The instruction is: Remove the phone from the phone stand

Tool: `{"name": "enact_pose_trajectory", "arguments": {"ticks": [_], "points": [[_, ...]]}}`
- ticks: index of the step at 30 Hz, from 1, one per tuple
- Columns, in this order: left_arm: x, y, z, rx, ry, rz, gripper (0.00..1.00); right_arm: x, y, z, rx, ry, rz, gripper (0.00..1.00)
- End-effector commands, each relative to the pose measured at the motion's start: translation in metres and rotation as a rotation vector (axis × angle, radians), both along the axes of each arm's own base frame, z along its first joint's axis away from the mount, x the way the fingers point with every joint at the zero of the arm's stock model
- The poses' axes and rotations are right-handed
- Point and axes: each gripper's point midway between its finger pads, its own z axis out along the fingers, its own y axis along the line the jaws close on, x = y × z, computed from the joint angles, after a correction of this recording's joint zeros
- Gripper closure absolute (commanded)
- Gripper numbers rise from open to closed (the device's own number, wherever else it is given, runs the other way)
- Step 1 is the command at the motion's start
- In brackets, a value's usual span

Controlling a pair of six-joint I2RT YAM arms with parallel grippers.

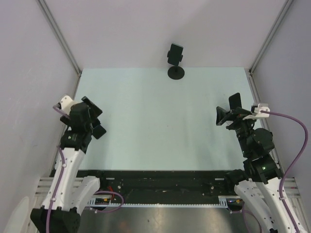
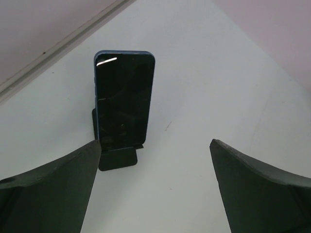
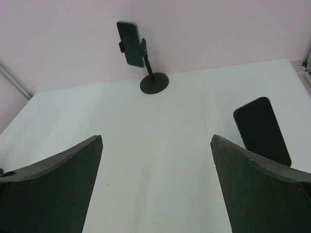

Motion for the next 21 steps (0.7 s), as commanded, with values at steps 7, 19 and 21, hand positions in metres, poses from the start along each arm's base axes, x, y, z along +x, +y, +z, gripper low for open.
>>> {"name": "enact_pose_trajectory", "arguments": {"ticks": [7,19,21], "points": [[0.027,0.062,-0.011,0.091,0.185,0.253,0.0,-0.007,0.02,-0.009,-0.004,-0.024,0.097,0.0],[0.066,0.071,-0.032,0.036,0.275,0.239,0.0,-0.004,0.025,-0.012,-0.003,-0.03,0.111,0.0],[0.066,0.071,-0.032,0.025,0.266,0.251,0.0,-0.004,0.025,-0.012,-0.005,-0.029,0.111,0.0]]}}
